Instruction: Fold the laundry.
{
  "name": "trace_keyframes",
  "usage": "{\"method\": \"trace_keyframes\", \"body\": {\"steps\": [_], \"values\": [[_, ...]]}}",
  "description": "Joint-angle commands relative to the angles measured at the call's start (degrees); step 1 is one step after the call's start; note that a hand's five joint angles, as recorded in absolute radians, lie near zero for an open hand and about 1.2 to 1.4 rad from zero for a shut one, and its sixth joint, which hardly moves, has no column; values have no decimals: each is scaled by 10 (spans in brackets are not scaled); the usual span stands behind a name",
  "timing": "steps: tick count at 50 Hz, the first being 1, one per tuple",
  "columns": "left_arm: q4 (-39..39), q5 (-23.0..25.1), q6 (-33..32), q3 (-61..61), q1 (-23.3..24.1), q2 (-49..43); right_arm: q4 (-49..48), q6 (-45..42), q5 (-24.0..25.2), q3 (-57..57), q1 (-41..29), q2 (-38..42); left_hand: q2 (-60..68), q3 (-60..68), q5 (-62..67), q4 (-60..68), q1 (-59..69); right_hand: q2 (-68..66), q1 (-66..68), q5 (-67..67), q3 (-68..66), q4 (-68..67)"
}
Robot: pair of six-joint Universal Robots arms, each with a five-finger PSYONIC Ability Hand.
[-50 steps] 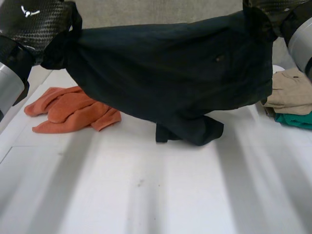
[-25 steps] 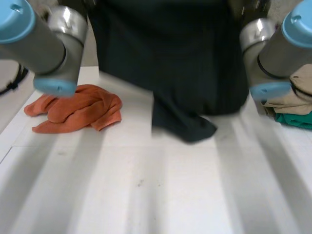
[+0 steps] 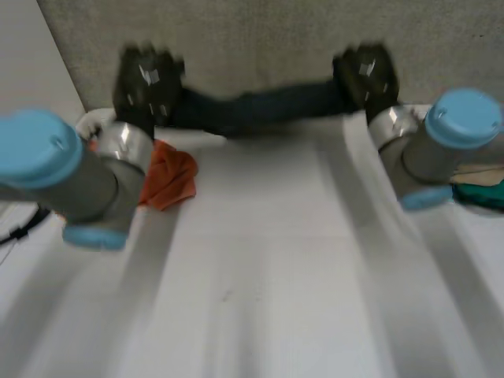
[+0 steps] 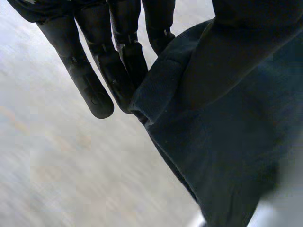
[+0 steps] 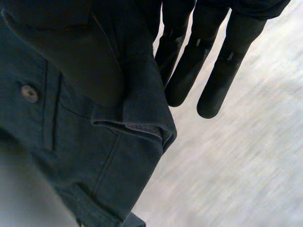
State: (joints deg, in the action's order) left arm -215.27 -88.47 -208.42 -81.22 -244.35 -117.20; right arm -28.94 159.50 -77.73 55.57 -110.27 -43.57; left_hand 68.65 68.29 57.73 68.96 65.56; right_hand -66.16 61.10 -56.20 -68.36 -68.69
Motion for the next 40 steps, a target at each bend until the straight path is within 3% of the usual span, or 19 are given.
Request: {"method": "trace_keyframes", "body": {"steps": [1, 6, 10, 18, 23, 27, 30, 33, 40], "values": [[23, -3, -24, -107, 18, -23, 42, -83, 7, 113, -2, 13, 114, 117, 123, 110, 144, -138, 189, -138, -116, -113], [64, -2, -43, -156, 39, 21, 110, -135, 7, 161, -1, -15, 114, 117, 123, 110, 144, -138, 189, -138, -116, -113], [148, -3, -58, -189, 54, 68, 198, -165, 3, 191, -4, -69, 114, 117, 123, 110, 144, -138, 189, -138, -116, -113], [389, -4, -86, -223, 73, 164, 410, -221, -14, 247, -3, -184, 114, 117, 123, 110, 144, -138, 189, -138, -116, -113], [603, -7, -98, -234, 115, 211, 596, -297, -21, 318, 8, -263, 114, 117, 123, 110, 144, -138, 189, -138, -116, -113], [731, -7, -96, -228, 143, 224, 657, -375, -2, 384, 23, -308, 114, 117, 123, 110, 144, -138, 189, -138, -116, -113], [745, -6, -94, -214, 147, 224, 649, -412, 23, 412, 29, -322, 114, 117, 123, 110, 144, -138, 189, -138, -116, -113], [707, -9, -88, -184, 139, 215, 639, -409, 40, 419, 32, -319, 114, 117, 123, 110, 144, -138, 189, -138, -116, -113], [520, -35, -81, -83, 84, 119, 549, -242, 17, 326, 37, -257, 114, 117, 123, 110, 144, -138, 189, -138, -116, -113]]}}
